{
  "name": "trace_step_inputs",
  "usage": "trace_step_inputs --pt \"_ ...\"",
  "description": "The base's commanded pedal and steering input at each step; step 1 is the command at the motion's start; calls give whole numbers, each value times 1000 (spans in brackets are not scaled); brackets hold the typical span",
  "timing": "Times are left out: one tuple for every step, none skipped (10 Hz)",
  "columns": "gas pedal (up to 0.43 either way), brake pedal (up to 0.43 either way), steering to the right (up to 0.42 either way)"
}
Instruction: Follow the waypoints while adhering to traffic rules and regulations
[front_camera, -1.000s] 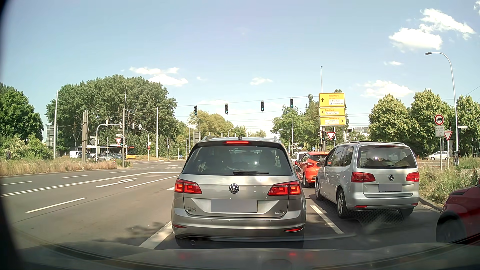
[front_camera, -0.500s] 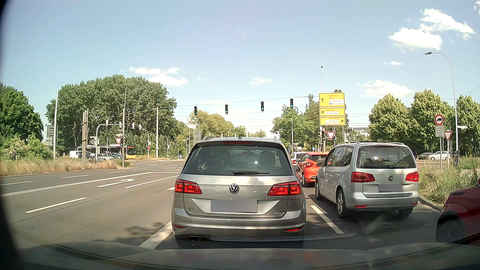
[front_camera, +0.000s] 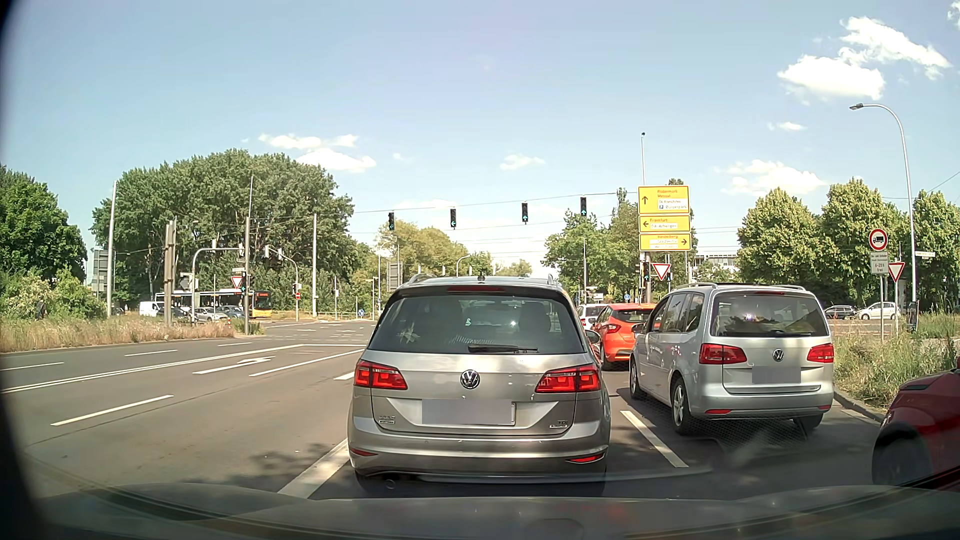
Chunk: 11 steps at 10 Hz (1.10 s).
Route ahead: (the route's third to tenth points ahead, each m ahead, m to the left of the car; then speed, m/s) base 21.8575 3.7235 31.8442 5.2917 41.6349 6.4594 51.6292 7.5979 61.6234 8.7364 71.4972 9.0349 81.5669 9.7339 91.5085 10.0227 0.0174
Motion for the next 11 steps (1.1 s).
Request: trace_step_inputs --pt "0 30 3" --pt "0 30 3" --pt "0 30 3" --pt "0 30 3" --pt "0 30 3" --pt "0 30 3" --pt "47 30 3" --pt "98 30 3" --pt "150 30 3" --pt "197 30 3" --pt "228 30 3"
